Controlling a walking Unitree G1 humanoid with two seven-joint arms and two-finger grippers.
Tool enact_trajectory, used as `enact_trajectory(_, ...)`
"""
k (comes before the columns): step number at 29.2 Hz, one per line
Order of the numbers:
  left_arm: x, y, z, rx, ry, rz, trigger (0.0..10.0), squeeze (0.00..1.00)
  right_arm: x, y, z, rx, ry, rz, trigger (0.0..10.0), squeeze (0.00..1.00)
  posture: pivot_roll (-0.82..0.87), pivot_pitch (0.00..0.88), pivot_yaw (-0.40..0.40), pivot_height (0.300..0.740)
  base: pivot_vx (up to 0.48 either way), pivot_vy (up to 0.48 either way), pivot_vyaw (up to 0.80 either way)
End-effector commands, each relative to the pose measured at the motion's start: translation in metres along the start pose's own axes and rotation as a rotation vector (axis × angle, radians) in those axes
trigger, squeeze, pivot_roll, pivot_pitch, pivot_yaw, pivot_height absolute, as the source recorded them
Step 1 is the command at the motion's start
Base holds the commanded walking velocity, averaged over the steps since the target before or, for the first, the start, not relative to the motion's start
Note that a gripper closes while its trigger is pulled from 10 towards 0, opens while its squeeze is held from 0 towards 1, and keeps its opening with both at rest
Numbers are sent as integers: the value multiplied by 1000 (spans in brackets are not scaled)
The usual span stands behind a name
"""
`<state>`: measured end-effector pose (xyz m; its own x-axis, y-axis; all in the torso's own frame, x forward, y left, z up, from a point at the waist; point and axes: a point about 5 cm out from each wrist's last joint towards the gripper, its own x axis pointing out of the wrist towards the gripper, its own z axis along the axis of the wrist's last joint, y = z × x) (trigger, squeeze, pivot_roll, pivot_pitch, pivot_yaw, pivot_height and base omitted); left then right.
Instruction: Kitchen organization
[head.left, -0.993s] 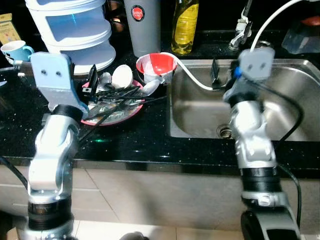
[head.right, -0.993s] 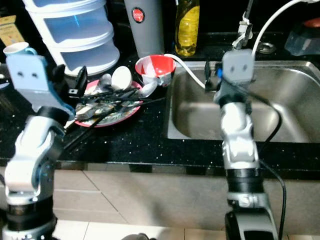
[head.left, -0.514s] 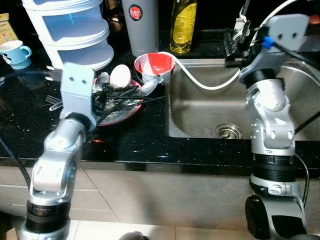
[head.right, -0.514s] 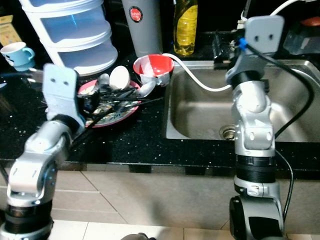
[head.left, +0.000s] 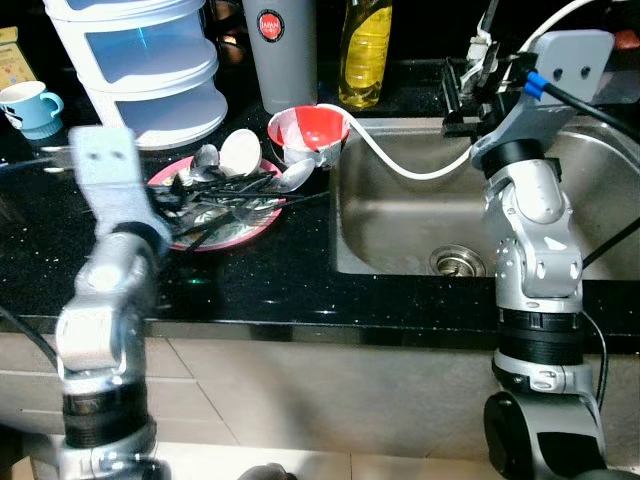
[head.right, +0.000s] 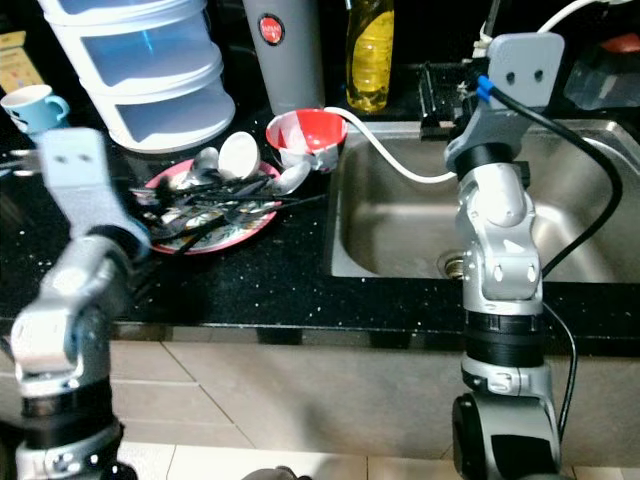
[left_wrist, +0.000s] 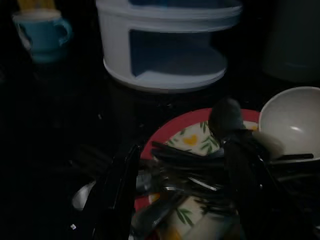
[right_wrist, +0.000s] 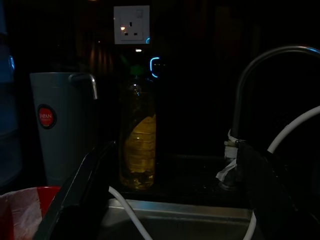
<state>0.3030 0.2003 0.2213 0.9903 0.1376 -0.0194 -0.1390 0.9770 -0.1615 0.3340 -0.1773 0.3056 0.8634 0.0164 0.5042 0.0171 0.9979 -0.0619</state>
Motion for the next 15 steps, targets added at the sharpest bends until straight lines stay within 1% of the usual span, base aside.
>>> enact_trajectory(1,2,-1,-4,-26,18,-7,10000,0,-1,5,0,12,5,13,10000,0,128,0,79,740,0,0,0)
enact_trajectory(2,5,-4,-6,-45,28,-13,10000,59,-1,6,0,14,5,15,10000,0,128,0,79,740,0,0,0)
enact_trajectory(3,5,-4,-6,-45,28,-13,10000,59,-1,6,0,14,5,15,10000,0,128,0,79,740,0,0,0)
enact_trajectory(4,7,-8,-8,-62,36,-21,10000,1000,-1,6,0,15,6,17,10000,0,120,0,77,740,0,0,0)
enact_trajectory(5,10,-12,-11,-85,49,-30,10000,1000,-2,7,-1,15,6,18,10000,0,120,0,77,740,0,0,0)
enact_trajectory(6,11,-15,-13,-109,67,-36,10000,63,-2,8,-1,16,7,20,10000,0,120,0,77,740,0,0,0)
enact_trajectory(7,13,-17,-15,-128,79,-38,10000,63,-2,8,-1,16,7,22,10000,0,120,0,77,740,0,0,0)
enact_trajectory(8,13,-17,-18,-142,95,-31,10000,0,-2,9,-1,17,8,23,10000,0,115,0,76,740,0,0,0)
enact_trajectory(10,15,-16,-23,-159,115,-20,10000,0,-2,10,-1,19,8,24,10000,0,116,0,75,740,0,0,0)
enact_trajectory(12,15,-16,-23,-159,115,-20,10000,0,-2,10,-1,19,8,24,10000,0,116,0,75,740,0,0,0)
enact_trajectory(13,15,-16,-24,-167,122,-16,4667,0,-1,11,-1,21,8,26,10000,0,123,0,72,740,0,0,0)
enact_trajectory(14,15,-16,-26,-172,128,-9,1098,0,-1,12,-1,23,8,27,10000,0,125,0,71,740,0,0,0)
enact_trajectory(15,15,-16,-26,-172,128,-9,1098,0,-1,12,-1,23,8,27,10000,0,125,0,71,740,0,0,0)
